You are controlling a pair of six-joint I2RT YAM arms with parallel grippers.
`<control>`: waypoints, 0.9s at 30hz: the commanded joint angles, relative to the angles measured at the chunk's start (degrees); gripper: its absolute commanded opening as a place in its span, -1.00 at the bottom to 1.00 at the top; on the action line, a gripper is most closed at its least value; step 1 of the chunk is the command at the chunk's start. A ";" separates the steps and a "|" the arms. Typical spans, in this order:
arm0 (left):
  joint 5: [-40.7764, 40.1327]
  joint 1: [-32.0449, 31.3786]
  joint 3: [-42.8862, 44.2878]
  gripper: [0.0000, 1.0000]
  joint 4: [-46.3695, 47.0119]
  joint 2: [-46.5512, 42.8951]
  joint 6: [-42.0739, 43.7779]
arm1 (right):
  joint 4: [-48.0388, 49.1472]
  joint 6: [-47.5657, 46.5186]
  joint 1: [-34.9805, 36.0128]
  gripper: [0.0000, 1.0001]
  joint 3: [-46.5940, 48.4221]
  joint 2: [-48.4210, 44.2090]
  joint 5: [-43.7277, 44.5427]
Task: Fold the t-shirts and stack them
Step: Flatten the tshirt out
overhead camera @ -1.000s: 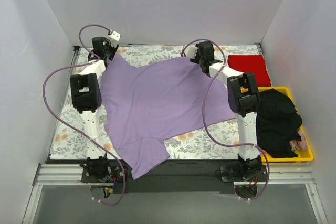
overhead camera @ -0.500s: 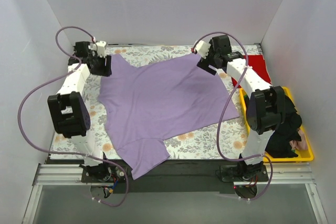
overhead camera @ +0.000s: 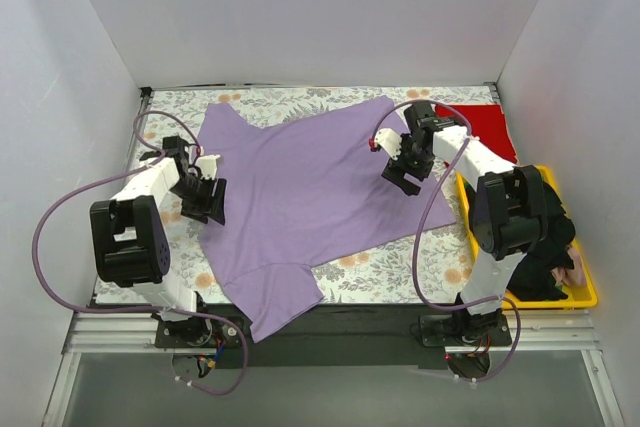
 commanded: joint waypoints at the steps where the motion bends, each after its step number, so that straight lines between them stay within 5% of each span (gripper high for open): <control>1: -4.85 0.86 0.86 0.08 1.68 2.26 0.24 | -2.31 0.94 -0.25 0.83 -1.27 0.05 -1.90; 10: -11.35 6.65 9.20 0.06 5.38 14.23 1.56 | -2.84 3.66 0.18 0.79 -4.87 2.43 -4.88; 21: 1.02 5.79 26.78 -0.17 3.53 11.95 -2.48 | -4.68 7.09 -0.52 0.80 2.14 -1.70 -9.28; 27: 0.42 3.76 29.86 -0.41 3.62 18.62 -8.37 | -7.67 6.39 -1.04 0.72 5.58 0.94 -5.95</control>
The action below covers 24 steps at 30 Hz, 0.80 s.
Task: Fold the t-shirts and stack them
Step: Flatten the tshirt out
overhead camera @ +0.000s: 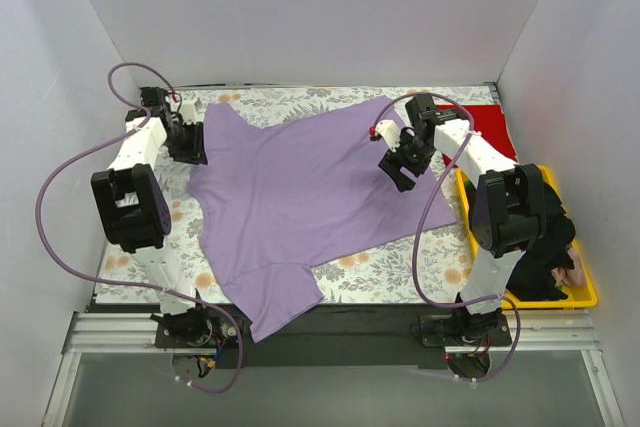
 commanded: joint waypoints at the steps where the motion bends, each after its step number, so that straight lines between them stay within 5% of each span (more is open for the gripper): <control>1: 0.25 -0.35 1.23 -0.43 -0.75 3.24 -3.94 | -3.78 -0.16 -0.80 0.71 1.71 -0.31 1.14; 14: -9.51 -0.44 8.60 -0.53 1.45 19.32 -2.19 | -4.75 -1.31 -1.51 0.66 -0.58 -0.57 2.38; 18: -12.58 0.00 23.95 -0.56 -1.89 30.38 -0.95 | -4.93 -1.05 -1.77 0.66 -0.23 -0.05 2.11; 22: -15.49 -0.52 54.83 -0.56 -6.46 44.27 0.54 | -5.01 -0.61 -1.77 0.65 0.30 0.66 0.71; 24: -17.33 -1.75 56.52 -0.54 -2.10 46.67 3.60 | -4.93 0.70 -1.60 0.63 1.52 2.15 -0.70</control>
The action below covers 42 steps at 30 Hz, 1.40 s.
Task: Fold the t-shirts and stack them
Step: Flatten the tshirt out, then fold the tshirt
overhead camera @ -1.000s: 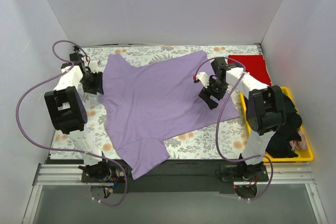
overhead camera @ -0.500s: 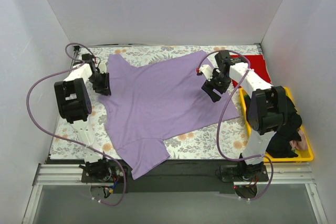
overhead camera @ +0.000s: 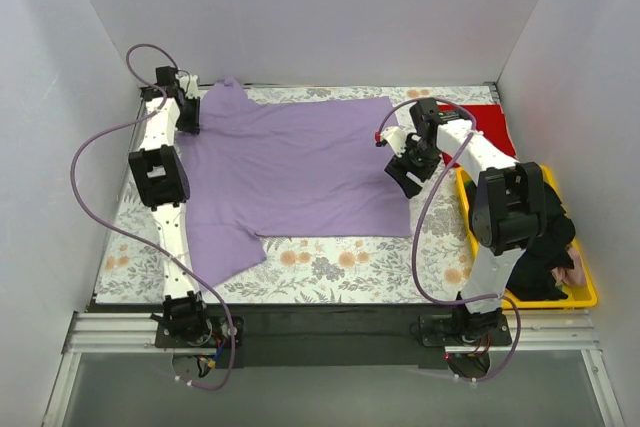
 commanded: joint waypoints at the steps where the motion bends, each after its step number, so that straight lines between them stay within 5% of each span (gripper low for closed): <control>1: -7.93 -1.27 1.15 -0.52 6.41 3.03 5.30 | -1.04 1.56 0.09 0.60 2.38 2.24 -3.08; 4: -2.98 -1.10 -13.01 -0.32 23.89 -7.25 3.64 | -0.86 2.71 0.35 0.53 3.79 4.17 -4.23; 9: 12.78 0.04 -22.07 -0.04 22.02 -24.10 5.38 | -0.86 3.50 1.49 0.44 3.80 2.69 -6.16; 18: 36.42 10.23 -32.17 0.32 -17.69 -41.97 29.19 | 2.12 1.48 10.19 0.30 -10.17 -9.53 -3.18; 29: 33.98 16.39 -64.95 0.30 -24.05 -62.10 43.27 | 11.53 1.57 18.46 0.13 -22.48 -11.91 5.96; 42: 33.01 16.39 -70.34 0.26 -22.47 -63.96 42.05 | 13.99 3.15 23.29 0.00 -26.88 -14.81 7.90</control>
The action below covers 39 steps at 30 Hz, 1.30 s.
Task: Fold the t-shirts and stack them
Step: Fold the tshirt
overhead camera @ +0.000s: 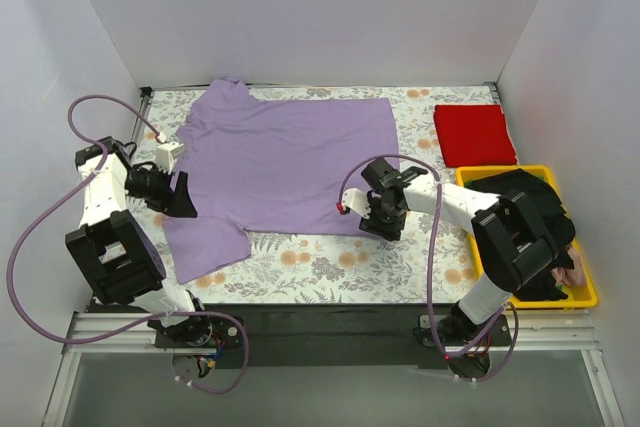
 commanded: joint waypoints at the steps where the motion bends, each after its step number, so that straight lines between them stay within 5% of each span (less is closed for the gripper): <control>1: 0.14 0.04 -0.57 0.23 1.27 -1.17 0.10 | 1.03 0.98 1.69 0.01 -1.31 -2.52 0.77; 12: -2.68 0.04 -3.12 0.18 1.63 -3.36 4.04 | 7.70 -0.07 1.79 -0.16 -6.93 0.99 5.60; 17: -6.53 0.13 -10.75 0.15 0.92 -10.82 18.34 | 8.15 0.54 1.79 -0.97 -8.16 0.73 5.96; 25: -15.06 0.04 -27.18 0.17 8.91 -19.44 36.47 | 5.52 1.86 1.87 -0.97 -6.76 -2.35 4.47; 39: -19.29 -4.70 -39.23 0.18 28.69 -16.81 36.49 | 4.02 2.30 1.35 -0.97 -4.65 -0.77 2.88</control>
